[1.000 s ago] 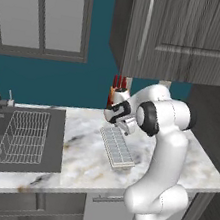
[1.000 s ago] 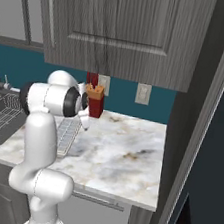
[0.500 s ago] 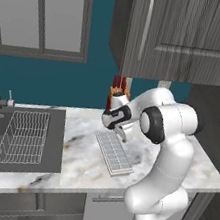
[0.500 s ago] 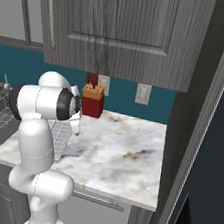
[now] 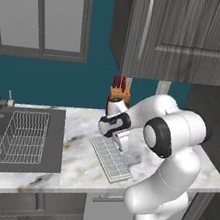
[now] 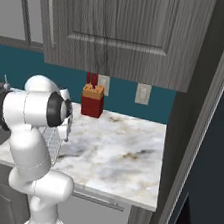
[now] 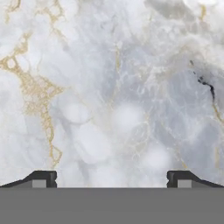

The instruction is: The ice cube tray has been filled with water. Take the tray and place it in the freezer to make ice. Close the freezer door after placing the tray.

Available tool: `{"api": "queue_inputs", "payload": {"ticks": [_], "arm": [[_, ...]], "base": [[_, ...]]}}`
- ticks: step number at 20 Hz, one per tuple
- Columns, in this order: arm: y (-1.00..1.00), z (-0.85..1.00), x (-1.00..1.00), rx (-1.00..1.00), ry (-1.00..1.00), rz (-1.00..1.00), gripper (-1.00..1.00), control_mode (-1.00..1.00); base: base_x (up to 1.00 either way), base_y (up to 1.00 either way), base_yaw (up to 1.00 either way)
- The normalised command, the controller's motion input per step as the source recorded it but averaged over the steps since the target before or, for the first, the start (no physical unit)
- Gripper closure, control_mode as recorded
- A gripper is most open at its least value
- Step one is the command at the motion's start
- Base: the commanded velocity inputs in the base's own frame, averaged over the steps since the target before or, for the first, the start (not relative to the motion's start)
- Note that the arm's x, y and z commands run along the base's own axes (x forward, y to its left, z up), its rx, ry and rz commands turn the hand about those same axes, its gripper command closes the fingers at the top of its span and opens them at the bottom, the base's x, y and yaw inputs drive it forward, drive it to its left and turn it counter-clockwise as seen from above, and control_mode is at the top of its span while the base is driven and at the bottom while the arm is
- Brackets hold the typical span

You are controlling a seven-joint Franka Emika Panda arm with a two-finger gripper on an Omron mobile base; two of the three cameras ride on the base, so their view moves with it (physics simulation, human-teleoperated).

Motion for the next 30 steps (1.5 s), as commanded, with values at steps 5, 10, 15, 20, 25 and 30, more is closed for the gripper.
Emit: {"api": "queue_inputs", "payload": {"ticks": [5, 10, 15, 20, 25, 30], "arm": [[0.28, -0.09, -0.68, 0.00, 0.03, -0.12, -1.00, -1.00], [0.30, -0.07, -0.65, 0.00, 0.06, -0.12, -1.00, -1.00], [0.33, -0.06, -0.61, 0.00, 0.07, -0.12, -1.00, -1.00], [0.26, -0.01, -0.40, 0.00, 0.07, -0.09, -1.00, -1.00], [0.00, 0.14, 0.00, 0.00, 0.09, -0.01, -1.00, -1.00], [-0.08, 0.52, 0.14, 0.00, 0.14, 0.00, -1.00, -1.00]], "base": [[0.00, 0.00, 0.00], [0.00, 0.00, 0.00], [0.00, 0.00, 0.00], [0.00, 0.00, 0.00], [0.00, 0.00, 0.00], [0.00, 0.00, 0.00]]}}
